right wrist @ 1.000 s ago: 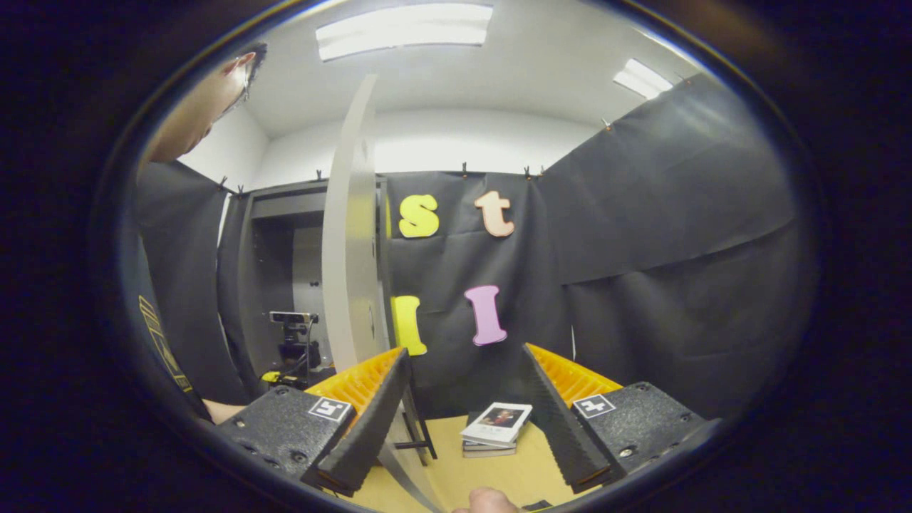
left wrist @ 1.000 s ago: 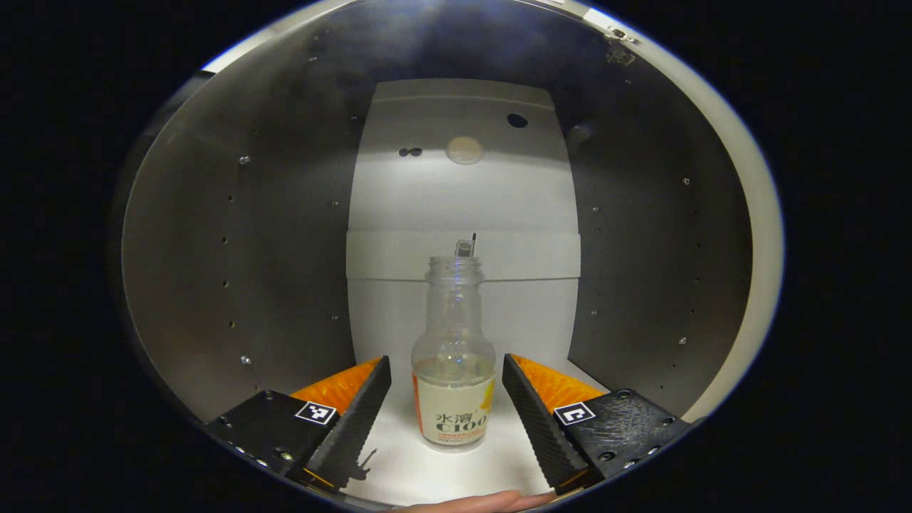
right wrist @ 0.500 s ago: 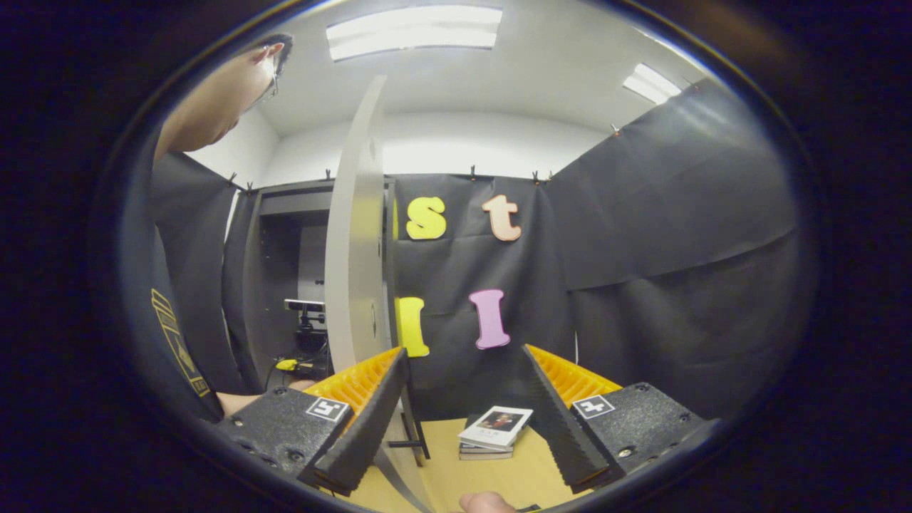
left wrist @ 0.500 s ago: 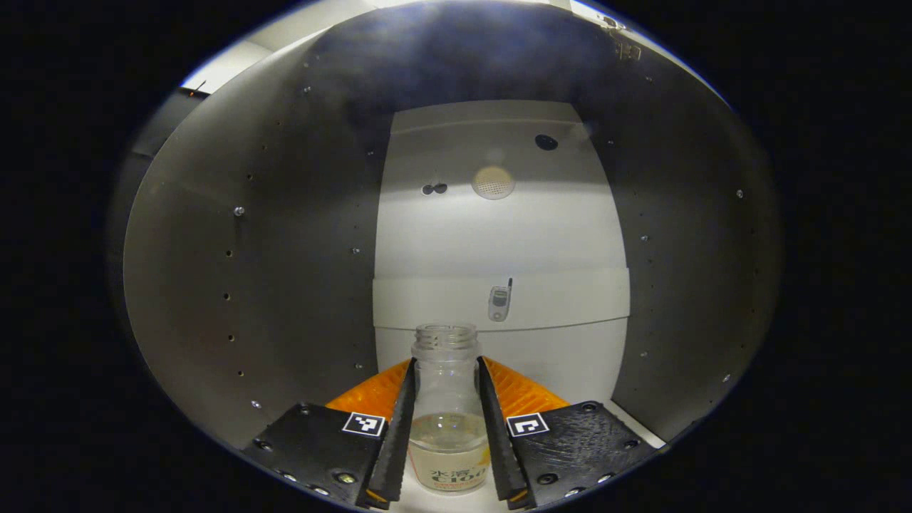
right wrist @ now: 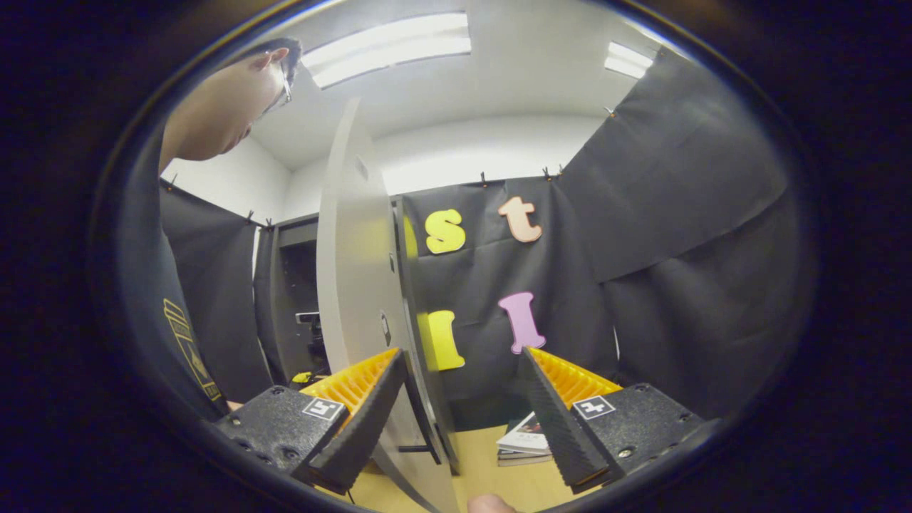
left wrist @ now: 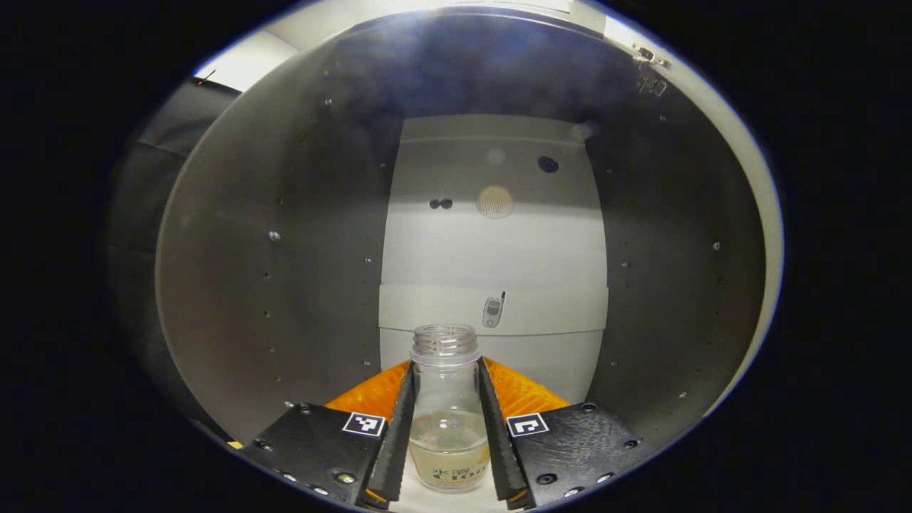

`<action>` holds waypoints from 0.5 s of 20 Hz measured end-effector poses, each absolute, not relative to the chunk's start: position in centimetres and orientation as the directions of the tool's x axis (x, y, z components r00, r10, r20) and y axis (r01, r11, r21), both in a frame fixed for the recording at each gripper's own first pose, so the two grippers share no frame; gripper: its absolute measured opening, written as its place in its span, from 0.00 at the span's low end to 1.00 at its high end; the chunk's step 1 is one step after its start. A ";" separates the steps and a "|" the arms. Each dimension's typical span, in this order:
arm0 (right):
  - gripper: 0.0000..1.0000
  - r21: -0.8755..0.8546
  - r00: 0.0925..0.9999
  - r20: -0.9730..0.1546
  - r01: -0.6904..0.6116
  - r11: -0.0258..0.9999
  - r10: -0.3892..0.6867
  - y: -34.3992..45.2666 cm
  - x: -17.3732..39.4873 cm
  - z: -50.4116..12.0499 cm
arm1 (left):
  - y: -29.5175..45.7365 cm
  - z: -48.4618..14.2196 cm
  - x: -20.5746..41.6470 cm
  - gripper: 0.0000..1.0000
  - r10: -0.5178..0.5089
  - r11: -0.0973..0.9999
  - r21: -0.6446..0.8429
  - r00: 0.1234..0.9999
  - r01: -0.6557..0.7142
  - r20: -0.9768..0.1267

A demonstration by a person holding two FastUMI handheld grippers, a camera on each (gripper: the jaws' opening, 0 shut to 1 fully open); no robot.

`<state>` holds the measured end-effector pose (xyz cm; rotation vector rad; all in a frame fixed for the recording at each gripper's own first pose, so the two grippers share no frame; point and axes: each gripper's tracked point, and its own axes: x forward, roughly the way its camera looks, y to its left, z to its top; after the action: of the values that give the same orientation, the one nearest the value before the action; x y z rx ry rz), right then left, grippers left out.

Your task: Open the cabinet door with the right hand, grasp the bottle in the cabinet with the left hand and place it on the coaster, then close the cabinet door with the right hand.

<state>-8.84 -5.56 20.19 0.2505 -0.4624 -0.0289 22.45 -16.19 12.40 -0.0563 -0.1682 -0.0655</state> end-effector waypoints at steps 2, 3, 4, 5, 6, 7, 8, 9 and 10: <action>1.00 0.198 0.923 0.382 -0.040 0.979 -0.040 -7.0 -9.9 20.4 | -16.1 12.6 21.8 0.47 -0.074 0.996 -0.033 0.983 0.080 0.171; 0.99 0.172 0.912 0.408 -0.044 0.984 -0.030 -8.3 -10.8 21.3 | -16.1 13.0 21.8 0.47 -0.074 0.997 -0.016 0.982 0.078 0.171; 1.00 0.162 0.896 0.443 -0.042 0.986 -0.034 -9.9 -11.3 22.6 | -16.0 13.3 21.8 0.47 -0.072 0.997 -0.004 0.981 0.073 0.179; 0.96 0.170 0.885 0.463 -0.027 0.985 -0.055 -11.5 -11.3 23.1 | -16.0 13.1 21.8 0.47 -0.070 0.998 0.009 0.980 0.070 0.185; 0.99 0.199 0.880 0.467 -0.003 0.980 -0.091 -13.3 -10.5 22.7 | -15.8 13.3 21.8 0.47 -0.069 0.998 0.020 0.979 0.066 0.191; 0.96 0.245 0.876 0.464 0.015 0.969 -0.131 -14.7 -9.8 22.2 | -15.8 13.4 21.9 0.47 -0.069 0.997 0.029 0.977 0.065 0.201; 0.96 0.298 0.869 0.462 0.035 0.954 -0.176 -15.6 -9.3 21.8 | -15.9 13.4 22.0 0.47 -0.079 0.997 0.030 0.975 0.074 0.207; 0.99 0.351 0.859 0.463 0.051 0.935 -0.220 -16.4 -9.0 21.6 | -16.1 13.4 22.1 0.47 -0.089 0.996 0.027 0.974 0.085 0.209; 0.99 0.398 0.845 0.469 0.059 0.916 -0.258 -16.7 -8.8 21.4 | -16.3 13.2 22.3 0.47 -0.098 0.995 0.018 0.974 0.096 0.203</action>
<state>-8.81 -16.70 21.38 0.3819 -0.5416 -0.1717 22.35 -16.25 13.20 0.0082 -0.2055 -0.0977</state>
